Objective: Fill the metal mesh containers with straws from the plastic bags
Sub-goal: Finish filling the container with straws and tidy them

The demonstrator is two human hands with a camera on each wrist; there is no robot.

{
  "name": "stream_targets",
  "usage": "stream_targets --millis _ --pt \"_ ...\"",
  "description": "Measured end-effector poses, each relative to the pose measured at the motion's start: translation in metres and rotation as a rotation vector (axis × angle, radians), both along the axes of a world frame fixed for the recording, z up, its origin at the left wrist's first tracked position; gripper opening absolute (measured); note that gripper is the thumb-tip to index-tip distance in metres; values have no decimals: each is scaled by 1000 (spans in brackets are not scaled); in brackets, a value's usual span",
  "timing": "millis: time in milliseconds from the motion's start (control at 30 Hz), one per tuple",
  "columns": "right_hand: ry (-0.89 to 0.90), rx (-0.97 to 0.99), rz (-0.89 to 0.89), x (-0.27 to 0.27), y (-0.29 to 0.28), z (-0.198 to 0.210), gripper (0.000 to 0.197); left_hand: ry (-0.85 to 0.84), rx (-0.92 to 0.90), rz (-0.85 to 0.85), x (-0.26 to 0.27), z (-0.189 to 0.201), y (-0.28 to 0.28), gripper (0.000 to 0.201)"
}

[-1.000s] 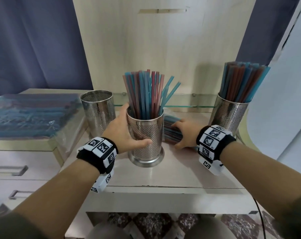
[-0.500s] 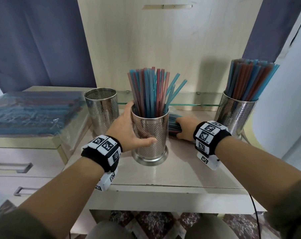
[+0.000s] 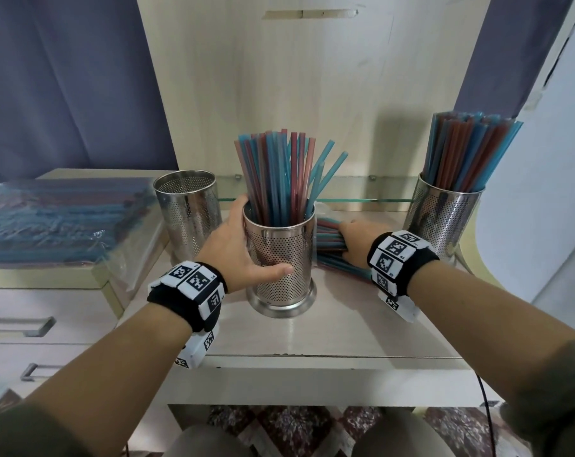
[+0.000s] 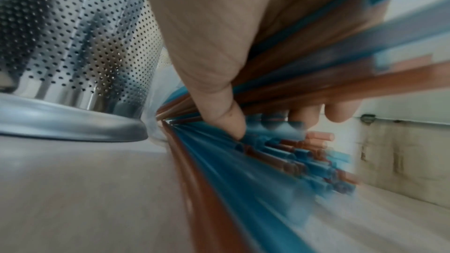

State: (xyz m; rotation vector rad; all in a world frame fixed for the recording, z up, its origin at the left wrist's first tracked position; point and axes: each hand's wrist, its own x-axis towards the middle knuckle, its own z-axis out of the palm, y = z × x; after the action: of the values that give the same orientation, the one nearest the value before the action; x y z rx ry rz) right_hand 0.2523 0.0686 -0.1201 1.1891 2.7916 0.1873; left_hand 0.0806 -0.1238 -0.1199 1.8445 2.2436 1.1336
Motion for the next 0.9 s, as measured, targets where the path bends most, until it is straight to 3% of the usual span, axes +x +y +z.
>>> stream_targets --millis 133,300,467,900 --pt "-1 45 54 -11 -8 4 44 0 -10 7 1 1 0 131" --pt "59 -19 70 -16 -5 7 39 -13 -14 7 1 2 -1 129" --pt "87 -217 77 7 0 19 49 -15 -9 -2 1 1 0 131" --pt "257 -360 30 28 8 13 80 -25 0 1 4 3 -1 129"
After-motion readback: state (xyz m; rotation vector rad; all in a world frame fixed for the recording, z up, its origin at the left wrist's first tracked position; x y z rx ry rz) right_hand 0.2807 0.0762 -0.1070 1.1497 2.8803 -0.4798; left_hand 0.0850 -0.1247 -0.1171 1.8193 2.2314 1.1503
